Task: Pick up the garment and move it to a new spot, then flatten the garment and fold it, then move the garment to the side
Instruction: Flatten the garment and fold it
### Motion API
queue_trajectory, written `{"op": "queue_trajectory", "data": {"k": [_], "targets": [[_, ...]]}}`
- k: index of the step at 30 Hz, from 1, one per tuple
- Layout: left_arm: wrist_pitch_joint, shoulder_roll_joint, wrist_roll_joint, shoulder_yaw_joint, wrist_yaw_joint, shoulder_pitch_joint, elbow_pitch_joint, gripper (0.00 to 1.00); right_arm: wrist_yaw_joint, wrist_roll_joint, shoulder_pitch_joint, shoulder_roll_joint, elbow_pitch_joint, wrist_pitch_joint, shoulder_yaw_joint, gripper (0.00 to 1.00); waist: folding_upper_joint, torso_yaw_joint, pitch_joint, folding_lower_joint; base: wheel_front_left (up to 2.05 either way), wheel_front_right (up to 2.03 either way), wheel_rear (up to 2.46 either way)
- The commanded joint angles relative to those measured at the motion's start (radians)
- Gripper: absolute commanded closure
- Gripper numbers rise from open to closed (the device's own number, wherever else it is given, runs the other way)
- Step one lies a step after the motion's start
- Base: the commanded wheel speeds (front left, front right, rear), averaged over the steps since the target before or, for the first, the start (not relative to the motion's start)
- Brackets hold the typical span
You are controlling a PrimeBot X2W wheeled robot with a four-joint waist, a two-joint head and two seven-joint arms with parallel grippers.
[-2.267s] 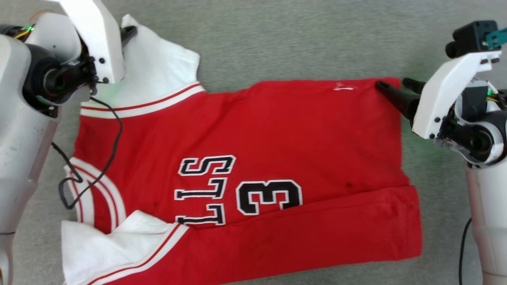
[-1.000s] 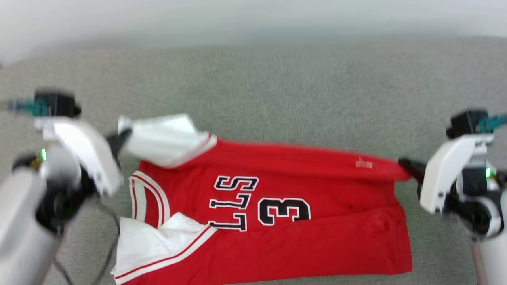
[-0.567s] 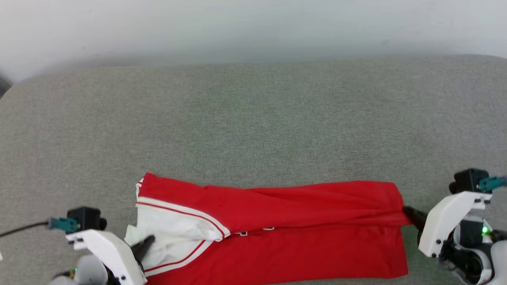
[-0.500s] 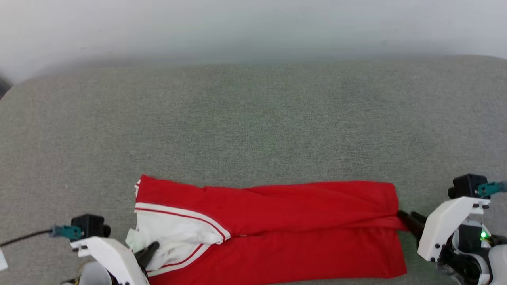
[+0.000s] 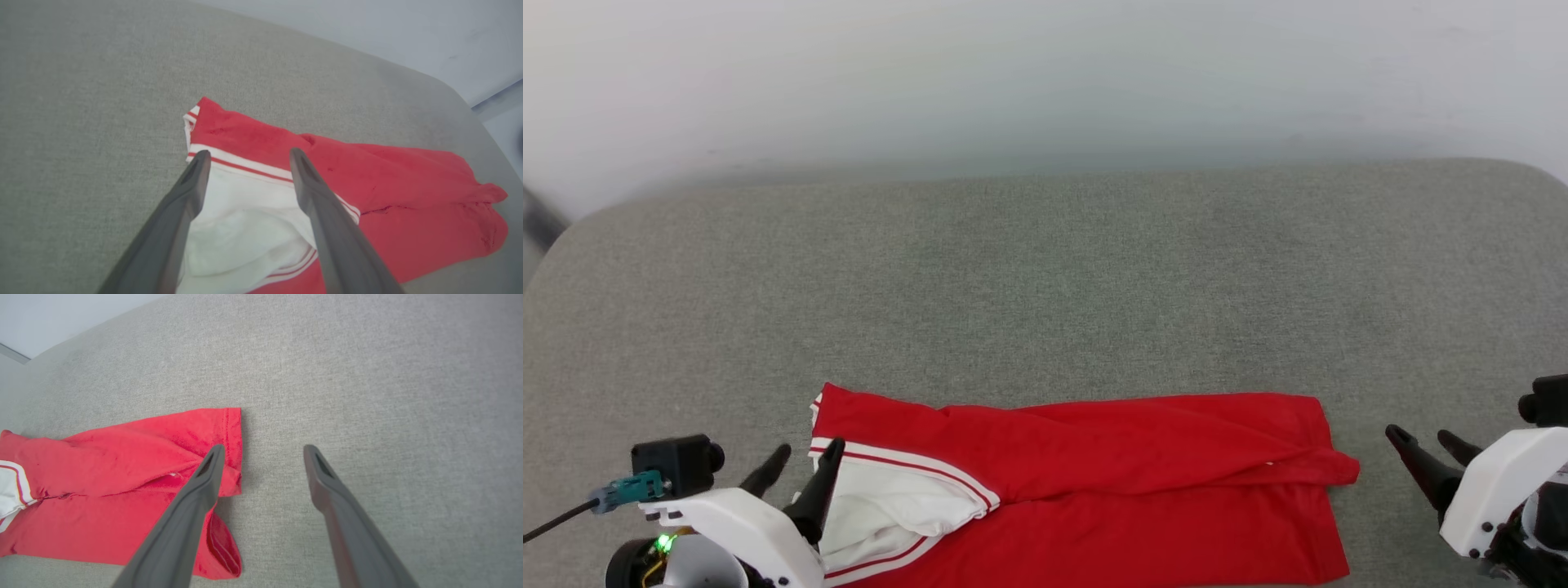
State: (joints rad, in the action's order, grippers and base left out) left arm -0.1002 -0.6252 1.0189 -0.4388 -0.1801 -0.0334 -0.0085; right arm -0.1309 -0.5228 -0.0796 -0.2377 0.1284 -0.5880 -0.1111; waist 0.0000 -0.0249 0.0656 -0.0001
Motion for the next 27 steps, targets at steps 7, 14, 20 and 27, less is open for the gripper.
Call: {"op": "queue_trajectory", "data": {"k": [7,14,20,27], "targets": [[0.184,0.049,-0.127,0.018,-0.059,-0.047,-0.078,0.0,0.0,0.052,0.027,0.018,-0.131,-0.127,-0.074,0.0,0.0,0.011,-0.04,0.0001,0.0,0.0,0.0],[0.317,0.114,-0.262,-0.02,-0.099,-0.077,-0.083,0.0,0.0,0.105,0.031,0.045,-0.14,-0.226,-0.089,0.0,0.0,0.051,-0.022,0.0001,0.0,0.0,0.0],[0.36,0.169,-0.343,-0.015,-0.108,-0.104,-0.07,0.0,0.0,0.097,0.0,0.08,-0.075,-0.25,-0.077,0.0,0.0,0.094,0.028,0.0001,0.0,0.0,0.0],[0.366,0.214,-0.41,0.01,-0.08,-0.117,-0.079,0.0,0.0,0.062,-0.056,0.079,0.058,-0.244,-0.032,0.0,0.0,0.127,0.068,0.0001,0.0,0.0,0.0]]}}
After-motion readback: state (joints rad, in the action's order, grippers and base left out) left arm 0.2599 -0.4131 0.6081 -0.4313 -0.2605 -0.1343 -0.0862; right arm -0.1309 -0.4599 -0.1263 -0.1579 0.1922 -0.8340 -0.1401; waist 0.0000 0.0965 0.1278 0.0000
